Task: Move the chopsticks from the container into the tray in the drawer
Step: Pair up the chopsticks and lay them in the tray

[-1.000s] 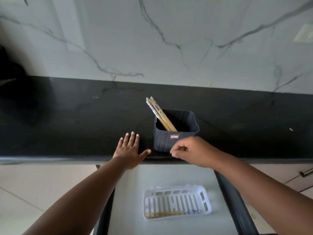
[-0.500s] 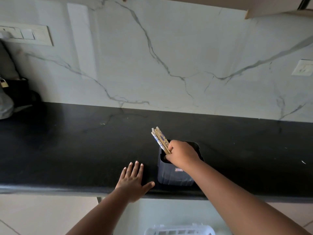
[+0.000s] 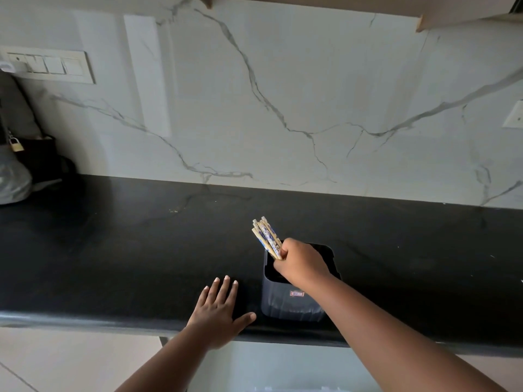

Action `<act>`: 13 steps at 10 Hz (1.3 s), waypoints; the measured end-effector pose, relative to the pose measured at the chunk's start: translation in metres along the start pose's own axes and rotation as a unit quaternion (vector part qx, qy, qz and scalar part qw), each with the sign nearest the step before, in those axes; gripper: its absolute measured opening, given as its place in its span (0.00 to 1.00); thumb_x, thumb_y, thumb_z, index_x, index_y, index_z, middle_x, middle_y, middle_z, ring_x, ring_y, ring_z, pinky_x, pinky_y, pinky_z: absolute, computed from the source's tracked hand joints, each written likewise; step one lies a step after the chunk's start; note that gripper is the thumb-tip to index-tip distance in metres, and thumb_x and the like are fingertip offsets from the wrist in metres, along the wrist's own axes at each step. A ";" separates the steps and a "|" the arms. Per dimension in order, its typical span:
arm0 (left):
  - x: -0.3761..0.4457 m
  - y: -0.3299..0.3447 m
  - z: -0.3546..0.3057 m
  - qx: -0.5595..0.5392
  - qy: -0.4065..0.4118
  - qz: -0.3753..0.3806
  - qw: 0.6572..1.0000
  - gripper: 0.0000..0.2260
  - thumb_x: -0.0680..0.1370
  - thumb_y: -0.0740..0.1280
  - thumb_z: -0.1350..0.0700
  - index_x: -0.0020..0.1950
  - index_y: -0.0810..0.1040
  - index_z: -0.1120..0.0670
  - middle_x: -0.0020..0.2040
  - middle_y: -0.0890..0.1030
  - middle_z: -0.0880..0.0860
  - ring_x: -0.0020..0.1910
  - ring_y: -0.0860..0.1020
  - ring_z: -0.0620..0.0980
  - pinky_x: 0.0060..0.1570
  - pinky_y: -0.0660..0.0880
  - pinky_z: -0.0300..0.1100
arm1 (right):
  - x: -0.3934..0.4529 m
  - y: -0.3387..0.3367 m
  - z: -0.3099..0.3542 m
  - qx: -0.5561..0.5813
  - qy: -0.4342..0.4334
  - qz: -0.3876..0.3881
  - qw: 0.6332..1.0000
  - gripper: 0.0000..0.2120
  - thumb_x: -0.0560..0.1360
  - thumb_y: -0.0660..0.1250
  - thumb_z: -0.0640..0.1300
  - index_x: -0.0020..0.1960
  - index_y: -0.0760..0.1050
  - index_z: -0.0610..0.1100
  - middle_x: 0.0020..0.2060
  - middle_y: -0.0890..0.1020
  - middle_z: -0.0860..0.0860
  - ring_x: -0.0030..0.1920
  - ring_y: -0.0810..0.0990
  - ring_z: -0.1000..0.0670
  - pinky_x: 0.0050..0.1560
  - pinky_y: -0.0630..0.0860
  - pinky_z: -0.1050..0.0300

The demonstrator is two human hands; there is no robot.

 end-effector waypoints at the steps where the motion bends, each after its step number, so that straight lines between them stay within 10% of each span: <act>1: 0.001 0.001 0.001 0.000 -0.002 -0.002 1.000 0.41 0.74 0.44 0.27 0.79 0.39 0.52 0.79 0.38 0.53 0.77 0.35 0.53 0.73 0.36 0.50 | 0.000 -0.001 0.001 -0.003 -0.018 -0.004 1.000 0.05 0.74 0.66 0.46 0.44 0.72 0.45 0.42 0.81 0.49 0.37 0.76 0.48 0.26 0.64 0.57; 4: 0.002 0.003 0.002 -0.009 -0.004 -0.006 1.000 0.43 0.73 0.43 0.26 0.79 0.39 0.51 0.79 0.38 0.53 0.76 0.35 0.53 0.73 0.35 0.49 | 0.001 -0.029 0.000 0.015 -0.033 0.010 0.999 0.14 0.74 0.67 0.45 0.33 0.69 0.43 0.30 0.76 0.49 0.29 0.71 0.50 0.29 0.64 0.57; 7: 0.005 -0.007 0.000 -0.037 -0.032 0.041 0.998 0.44 0.72 0.52 0.28 0.79 0.41 0.50 0.79 0.39 0.51 0.78 0.38 0.51 0.73 0.39 0.50 | 0.003 -0.164 0.004 0.406 -0.015 -0.012 0.913 0.03 0.74 0.72 0.42 0.46 0.82 0.42 0.40 0.87 0.47 0.43 0.86 0.48 0.38 0.82 0.60; 8: 0.006 -0.065 -0.003 -0.083 -0.015 -0.044 0.995 0.38 0.76 0.59 0.36 0.79 0.47 0.47 0.80 0.47 0.49 0.78 0.46 0.51 0.74 0.44 0.52 | -0.003 -0.185 0.011 0.461 -0.028 0.015 0.887 0.06 0.75 0.71 0.41 0.48 0.81 0.39 0.41 0.87 0.45 0.43 0.87 0.46 0.41 0.83 0.56; 10: -0.054 -0.230 -0.057 0.022 0.272 -0.426 0.863 0.30 0.69 0.76 0.52 0.68 0.69 0.47 0.63 0.78 0.55 0.58 0.79 0.55 0.57 0.75 0.51 | -0.014 -0.186 0.025 0.532 -0.033 0.066 0.844 0.08 0.73 0.72 0.41 0.49 0.82 0.37 0.45 0.86 0.40 0.46 0.86 0.41 0.43 0.83 0.52; 13: -0.102 -0.281 -0.111 0.142 0.475 -0.520 0.696 0.11 0.76 0.71 0.56 0.58 0.80 0.49 0.60 0.80 0.53 0.60 0.76 0.53 0.53 0.73 0.46 | -0.025 -0.176 0.058 0.561 -0.066 0.104 0.819 0.12 0.72 0.74 0.43 0.51 0.81 0.36 0.45 0.86 0.40 0.43 0.86 0.44 0.40 0.81 0.55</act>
Point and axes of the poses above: each hand's wrist, its own x-axis towards the middle knuckle, its own y-axis out of the palm, z = x × y, the point moved 7 cm from there along x, towards the middle knuckle
